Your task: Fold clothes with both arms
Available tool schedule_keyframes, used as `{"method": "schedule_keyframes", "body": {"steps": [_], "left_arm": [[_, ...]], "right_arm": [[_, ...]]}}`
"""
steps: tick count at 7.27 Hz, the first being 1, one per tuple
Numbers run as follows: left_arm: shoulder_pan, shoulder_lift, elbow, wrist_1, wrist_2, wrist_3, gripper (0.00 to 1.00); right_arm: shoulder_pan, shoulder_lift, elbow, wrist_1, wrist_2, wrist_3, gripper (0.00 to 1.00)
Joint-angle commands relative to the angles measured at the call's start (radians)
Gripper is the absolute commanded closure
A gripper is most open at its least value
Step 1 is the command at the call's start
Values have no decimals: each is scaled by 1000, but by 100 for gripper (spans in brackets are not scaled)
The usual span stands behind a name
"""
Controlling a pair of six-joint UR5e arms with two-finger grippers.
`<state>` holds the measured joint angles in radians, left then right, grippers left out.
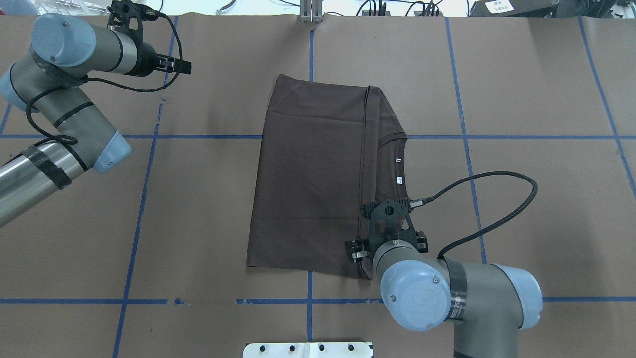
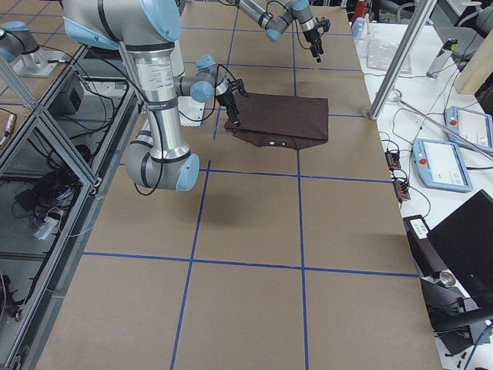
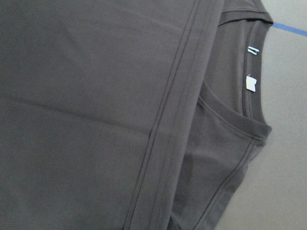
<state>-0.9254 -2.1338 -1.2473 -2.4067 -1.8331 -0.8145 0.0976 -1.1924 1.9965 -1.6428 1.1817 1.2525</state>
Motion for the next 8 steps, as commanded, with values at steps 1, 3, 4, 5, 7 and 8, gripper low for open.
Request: {"method": "schedule_keyframes", "body": {"steps": [1, 3, 4, 5, 7, 8], "left_arm": [[2, 2, 0, 0, 0, 0, 0], [5, 2, 0, 0, 0, 0, 0], [5, 2, 0, -2, 0, 0, 0], [5, 2, 0, -2, 0, 0, 0], [5, 2, 2, -2, 0, 0, 0], [5, 2, 0, -2, 0, 0, 0]], "right_arm": [[-56, 4, -36, -3, -50, -12, 21], [-74, 4, -38, 0, -50, -1, 61], [-75, 7, -36, 0, -47, -1, 83], [-78, 4, -36, 0, -47, -1, 96], [-79, 7, -36, 1, -47, 1, 100], [-72, 5, -30, 6, -45, 1, 100]]}}
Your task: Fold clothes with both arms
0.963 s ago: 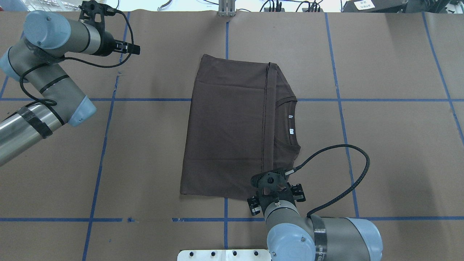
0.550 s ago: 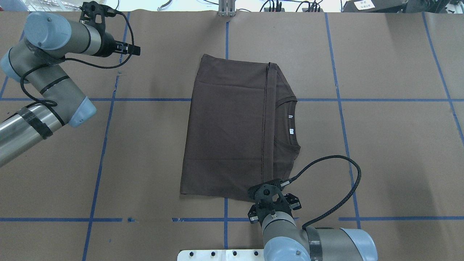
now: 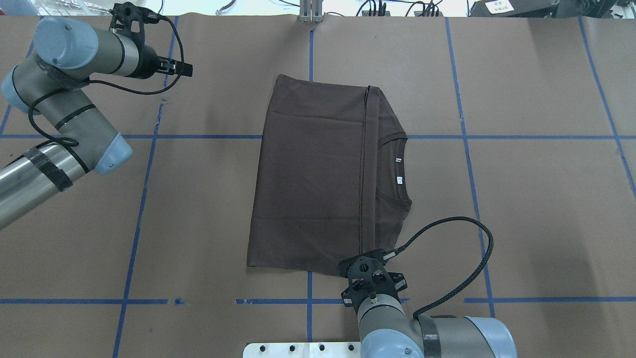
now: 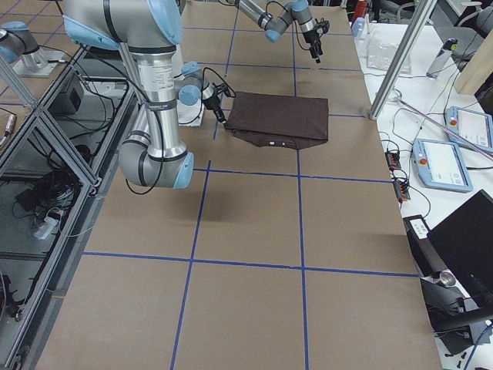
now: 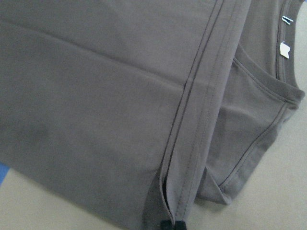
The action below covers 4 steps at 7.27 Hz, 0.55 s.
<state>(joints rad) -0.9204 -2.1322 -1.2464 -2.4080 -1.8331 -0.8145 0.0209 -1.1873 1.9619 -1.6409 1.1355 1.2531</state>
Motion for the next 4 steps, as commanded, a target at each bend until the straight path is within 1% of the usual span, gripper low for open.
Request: {"method": "schedule_keyframes", "body": {"steps": [1, 3, 4], "left_arm": [[0, 0, -1, 0, 0, 0, 0], [3, 0, 1, 0, 2, -2, 0], [5, 0, 1, 0, 2, -2, 0]], "right_arm": [[11, -14, 21, 4, 3, 15, 100], [8, -112, 70, 6, 4, 278, 100], [-8, -124, 71, 6, 0, 340, 100]]}}
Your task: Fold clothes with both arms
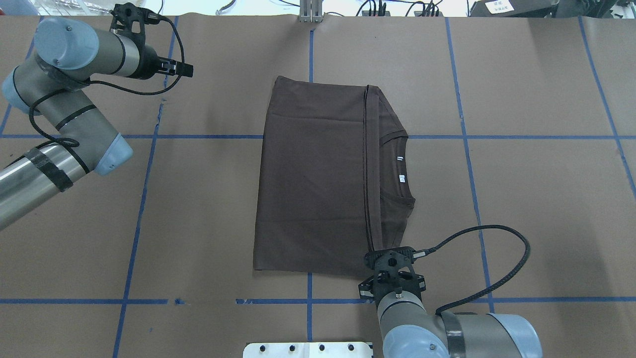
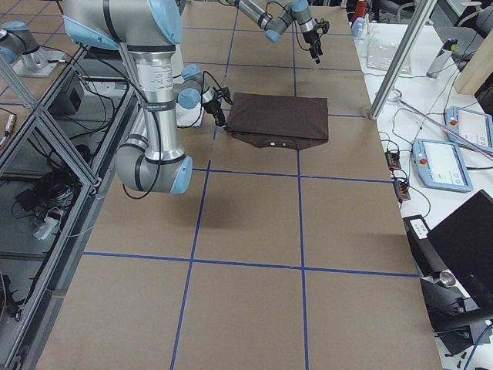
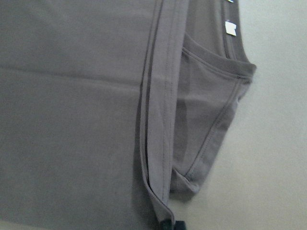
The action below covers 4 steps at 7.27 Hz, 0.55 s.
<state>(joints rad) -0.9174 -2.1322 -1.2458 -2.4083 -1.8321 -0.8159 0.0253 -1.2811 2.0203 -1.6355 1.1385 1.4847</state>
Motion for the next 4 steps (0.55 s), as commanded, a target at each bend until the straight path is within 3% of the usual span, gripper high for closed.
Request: {"method": "schedule_keyframes", "body": {"steps": [1, 2, 3, 4], "left_arm": [[2, 0, 0, 0, 1, 0, 0], [2, 0, 0, 0, 1, 0, 0], [3, 0, 0, 0, 1, 0, 0], [3, 0, 0, 0, 1, 0, 0]], "right_arm": [[-28, -35, 12, 2, -6, 171, 94], [-47, -35, 11, 2, -9, 228, 70], [-47, -35, 14, 2, -6, 238, 5], [-41, -35, 35, 2, -2, 224, 0]]}}
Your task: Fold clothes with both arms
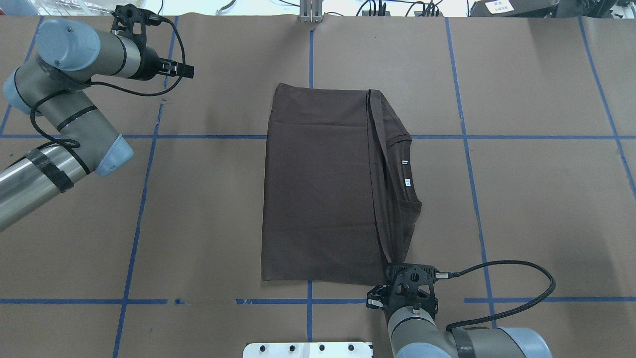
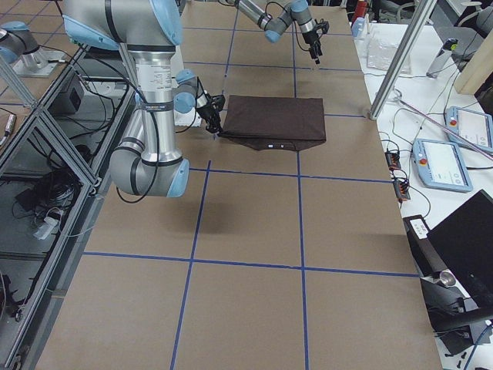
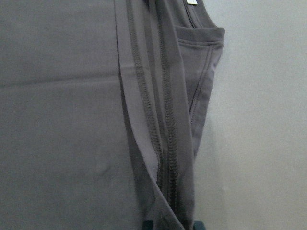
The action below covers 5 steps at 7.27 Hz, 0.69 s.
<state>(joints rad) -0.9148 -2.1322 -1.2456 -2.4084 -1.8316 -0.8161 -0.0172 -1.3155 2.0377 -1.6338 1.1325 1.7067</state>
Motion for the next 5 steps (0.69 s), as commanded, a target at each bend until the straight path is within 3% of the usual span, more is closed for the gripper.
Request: {"method": "schedule_keyframes", "body": {"steps": [1, 3, 4, 5], "left_arm": [[1, 0, 0, 0, 0, 0, 0], [1, 0, 0, 0, 0, 0, 0], [2, 0, 0, 0, 0, 0, 0], [7, 0, 0, 0, 0, 0, 0]], "right_arm": [[5, -7, 39, 0, 9, -8, 0], [72, 8, 38, -1, 54, -222, 0], [120, 9, 29, -3, 140, -302, 0], [135, 10, -5, -3, 164, -344, 0]]}}
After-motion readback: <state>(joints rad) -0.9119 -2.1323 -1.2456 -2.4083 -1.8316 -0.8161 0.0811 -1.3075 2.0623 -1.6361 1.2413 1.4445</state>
